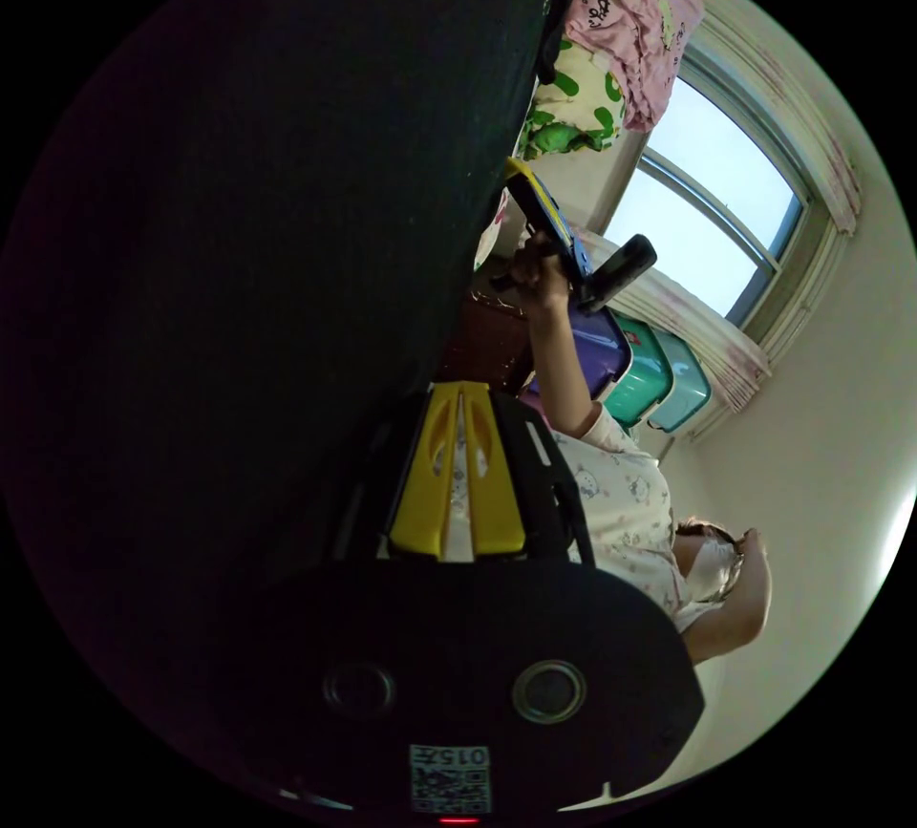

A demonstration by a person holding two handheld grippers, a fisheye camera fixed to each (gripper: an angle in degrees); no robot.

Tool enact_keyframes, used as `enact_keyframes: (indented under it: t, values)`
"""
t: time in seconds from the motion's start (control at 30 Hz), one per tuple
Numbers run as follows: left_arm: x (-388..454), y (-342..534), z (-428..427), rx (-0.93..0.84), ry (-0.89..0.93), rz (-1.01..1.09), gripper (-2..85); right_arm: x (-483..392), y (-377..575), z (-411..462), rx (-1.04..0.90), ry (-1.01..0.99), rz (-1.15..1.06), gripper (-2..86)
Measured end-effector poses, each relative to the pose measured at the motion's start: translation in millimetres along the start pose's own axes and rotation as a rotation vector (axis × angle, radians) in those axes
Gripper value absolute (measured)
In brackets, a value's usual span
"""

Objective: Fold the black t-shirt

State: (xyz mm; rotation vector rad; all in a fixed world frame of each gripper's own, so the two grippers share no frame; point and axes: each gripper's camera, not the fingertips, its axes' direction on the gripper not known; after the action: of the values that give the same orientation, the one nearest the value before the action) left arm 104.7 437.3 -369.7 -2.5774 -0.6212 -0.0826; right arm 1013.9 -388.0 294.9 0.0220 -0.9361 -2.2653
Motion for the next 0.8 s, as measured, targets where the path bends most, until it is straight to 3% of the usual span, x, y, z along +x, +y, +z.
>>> enact_keyframes:
  t: [0.8]
  values:
    - [-44.2,-46.2,5.8,0.001,0.000,0.003,-0.9,63.0,-48.4,-31.8,0.024,-0.050,0.049,-1.0]
